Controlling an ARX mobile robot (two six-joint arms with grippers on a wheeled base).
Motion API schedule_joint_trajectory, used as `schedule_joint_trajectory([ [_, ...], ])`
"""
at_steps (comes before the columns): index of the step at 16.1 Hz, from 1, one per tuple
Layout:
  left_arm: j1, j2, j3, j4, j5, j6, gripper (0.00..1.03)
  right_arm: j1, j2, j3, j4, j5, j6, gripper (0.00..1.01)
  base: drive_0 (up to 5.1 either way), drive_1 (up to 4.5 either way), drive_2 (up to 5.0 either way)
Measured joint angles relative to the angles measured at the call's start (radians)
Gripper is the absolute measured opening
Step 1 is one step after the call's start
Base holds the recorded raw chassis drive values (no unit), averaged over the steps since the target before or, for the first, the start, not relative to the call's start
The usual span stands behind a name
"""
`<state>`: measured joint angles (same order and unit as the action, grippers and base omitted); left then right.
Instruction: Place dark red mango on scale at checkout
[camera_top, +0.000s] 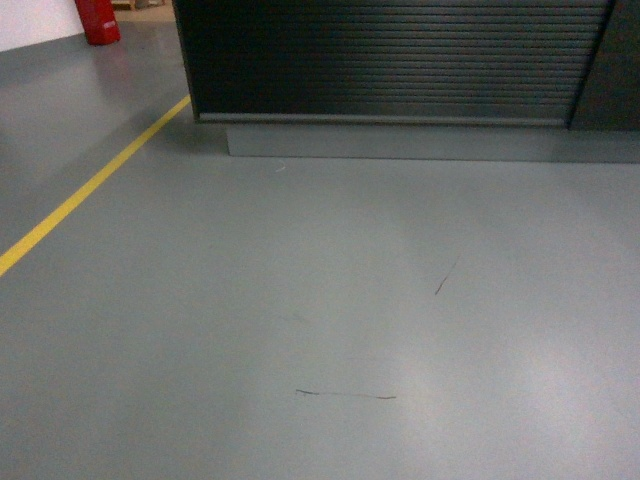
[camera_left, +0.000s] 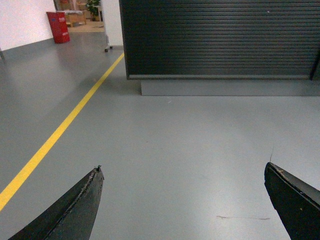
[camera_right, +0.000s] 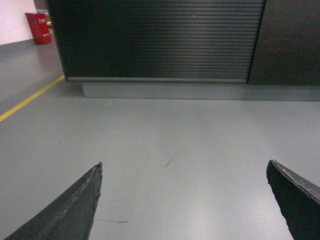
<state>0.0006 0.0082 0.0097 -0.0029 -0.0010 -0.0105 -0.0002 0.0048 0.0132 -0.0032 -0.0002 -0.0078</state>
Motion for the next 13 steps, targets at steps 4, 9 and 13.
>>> schedule_joint_trajectory([
  [4, 0.000, 0.000, 0.000, 0.002, 0.000, 0.000, 0.98, 0.000, 0.000, 0.000, -0.002, 0.000, 0.000, 0.98, 0.0, 4.28, -4.3],
  [9, 0.000, 0.000, 0.000, -0.002, 0.000, 0.000, 0.98, 0.000, 0.000, 0.000, -0.002, 0.000, 0.000, 0.98, 0.0, 4.23, -4.3],
  [13, 0.000, 0.000, 0.000, -0.005, 0.000, 0.000, 0.98, 0.000, 0.000, 0.000, 0.000, 0.000, 0.000, 0.98, -0.1, 4.19, -4.4],
])
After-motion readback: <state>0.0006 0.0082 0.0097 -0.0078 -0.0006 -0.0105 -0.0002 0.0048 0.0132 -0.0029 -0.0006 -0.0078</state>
